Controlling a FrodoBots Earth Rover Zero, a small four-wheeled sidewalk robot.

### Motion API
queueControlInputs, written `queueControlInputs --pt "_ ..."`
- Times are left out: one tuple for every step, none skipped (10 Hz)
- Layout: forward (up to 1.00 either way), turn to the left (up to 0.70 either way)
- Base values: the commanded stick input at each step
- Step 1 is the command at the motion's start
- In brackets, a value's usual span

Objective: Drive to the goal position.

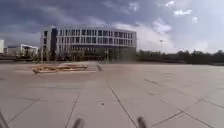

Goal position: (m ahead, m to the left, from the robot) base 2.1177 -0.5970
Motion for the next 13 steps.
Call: queueControlInputs --pt "0.69 0.0" --pt "0.69 -0.22" --pt "0.69 -0.34" --pt "0.69 -0.34" --pt "0.69 -0.34" --pt "0.69 -0.34" --pt "0.69 -0.27" --pt "0.69 -0.12" --pt "0.69 -0.04" --pt "0.69 0.0" --pt "0.69 0.0" --pt "0.69 0.0" --pt "0.69 0.0"
